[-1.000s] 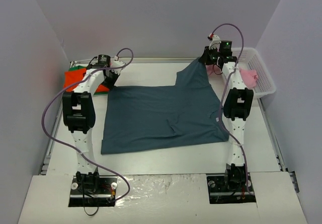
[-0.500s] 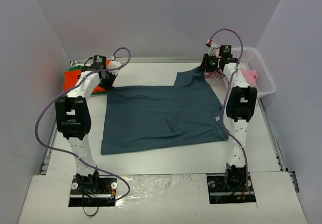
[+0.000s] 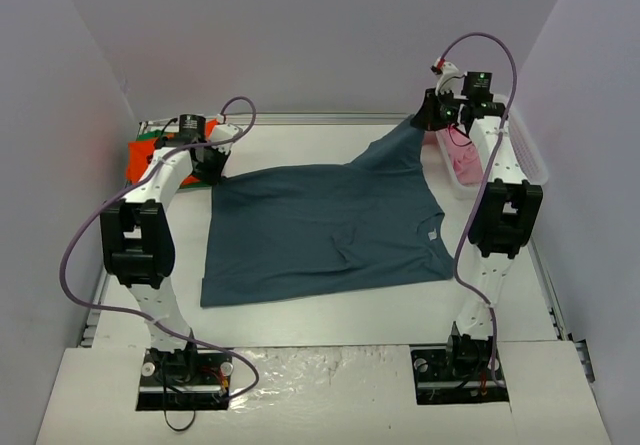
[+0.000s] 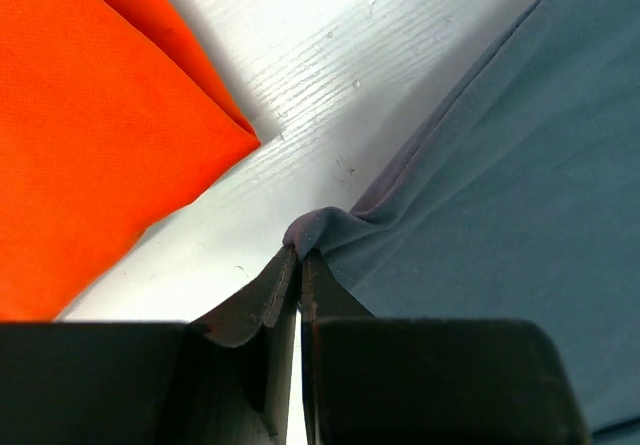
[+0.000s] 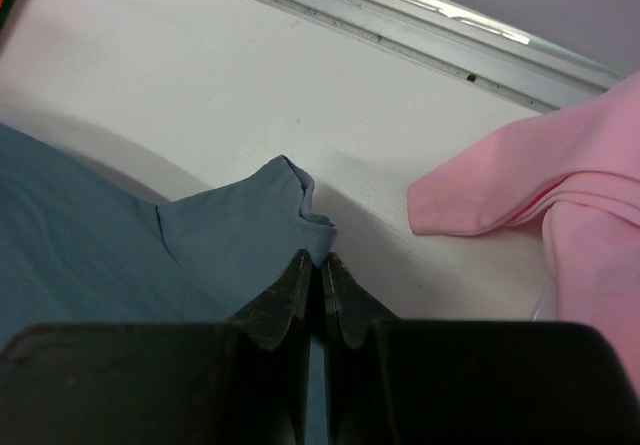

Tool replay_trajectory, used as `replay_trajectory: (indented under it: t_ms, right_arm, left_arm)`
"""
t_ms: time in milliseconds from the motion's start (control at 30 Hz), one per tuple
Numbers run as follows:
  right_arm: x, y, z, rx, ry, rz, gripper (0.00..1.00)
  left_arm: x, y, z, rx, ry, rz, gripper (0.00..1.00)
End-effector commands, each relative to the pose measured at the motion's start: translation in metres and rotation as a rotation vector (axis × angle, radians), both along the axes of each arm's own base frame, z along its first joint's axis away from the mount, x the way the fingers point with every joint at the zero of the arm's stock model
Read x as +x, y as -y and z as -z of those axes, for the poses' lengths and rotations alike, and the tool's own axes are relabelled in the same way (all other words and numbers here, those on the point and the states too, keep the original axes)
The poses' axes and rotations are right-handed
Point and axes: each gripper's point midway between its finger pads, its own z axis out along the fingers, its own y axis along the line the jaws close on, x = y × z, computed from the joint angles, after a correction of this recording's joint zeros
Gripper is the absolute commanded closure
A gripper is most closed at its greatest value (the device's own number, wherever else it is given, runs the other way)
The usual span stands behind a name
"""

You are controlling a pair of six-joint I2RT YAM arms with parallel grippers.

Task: Fold and stack the t-shirts
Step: Grap the side of the flattened tshirt furthest away from the robot with both arms, then fold the other side of the tshirt into a rectangle

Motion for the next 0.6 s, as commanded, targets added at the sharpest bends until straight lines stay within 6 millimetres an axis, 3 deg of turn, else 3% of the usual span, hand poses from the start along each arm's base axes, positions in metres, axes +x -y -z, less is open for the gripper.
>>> replay_trajectory:
  t_ms: [0,133,567]
  right_arm:
    - [-0.023,-0.007,-0.015,0.005,-0.013,-0.047,1.00]
    - [-0.044,-0.007,-0.017,-0.017,-0.039,-0.074,1.00]
    - [-0.117,-0.007,-0.017,-0.084,-0.099,-0.129,1.00]
  left_arm:
    - [-0.003,-0.002,-0.042,-0.027,0.091,0.007,0.98]
    - [-0.014,-0.001,-0.051,-0.030,0.105,0.026,0.98]
    - [-0.057,0.010,-0.051,-0.076,0.098,0.095,0.98]
